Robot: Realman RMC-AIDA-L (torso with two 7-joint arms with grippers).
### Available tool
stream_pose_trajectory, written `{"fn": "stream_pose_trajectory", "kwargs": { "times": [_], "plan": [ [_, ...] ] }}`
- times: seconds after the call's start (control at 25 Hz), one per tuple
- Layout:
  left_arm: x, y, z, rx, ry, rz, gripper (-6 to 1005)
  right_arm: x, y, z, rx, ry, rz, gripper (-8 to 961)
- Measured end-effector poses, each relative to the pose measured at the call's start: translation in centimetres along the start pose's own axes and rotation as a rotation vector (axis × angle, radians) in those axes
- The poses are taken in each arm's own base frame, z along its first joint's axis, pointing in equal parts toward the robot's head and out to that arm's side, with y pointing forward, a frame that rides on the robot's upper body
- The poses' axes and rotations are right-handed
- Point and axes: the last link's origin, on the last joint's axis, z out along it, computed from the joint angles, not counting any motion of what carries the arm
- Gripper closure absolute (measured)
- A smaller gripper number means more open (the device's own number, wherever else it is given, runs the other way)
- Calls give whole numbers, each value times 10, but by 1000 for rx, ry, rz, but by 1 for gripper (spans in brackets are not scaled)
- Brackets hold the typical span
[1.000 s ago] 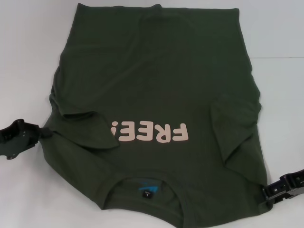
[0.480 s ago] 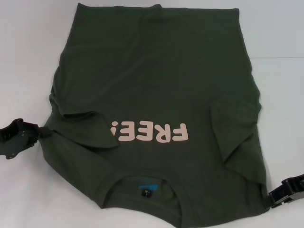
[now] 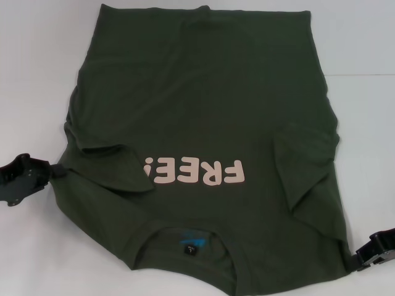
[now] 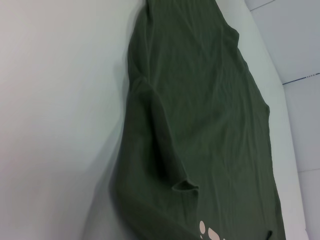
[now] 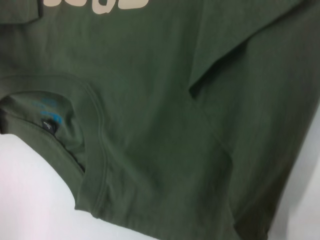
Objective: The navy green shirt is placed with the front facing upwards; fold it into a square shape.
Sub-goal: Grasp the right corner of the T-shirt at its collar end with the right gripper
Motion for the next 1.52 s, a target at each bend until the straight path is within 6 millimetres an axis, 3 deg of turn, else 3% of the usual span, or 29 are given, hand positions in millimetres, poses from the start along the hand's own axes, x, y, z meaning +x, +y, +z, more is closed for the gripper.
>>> {"fn": "stream_pose_trajectory", "kwargs": {
  "times": [0.12,0.36,0.8,1.52],
  "plan": [
    [0,0,0,1,1,0,944,-1,-1,-3,2,-11,4,798],
    [1,1,0,-8,8,-3,944,-1,-2,-6,7,-21,9,614],
    [1,1,0,-9,11,1,943,-3,-4,-7,21,-25,22,530],
    [2,2,0,-15,20,3,943,-7,2,3,29,-11,18,560]
  ]
}}
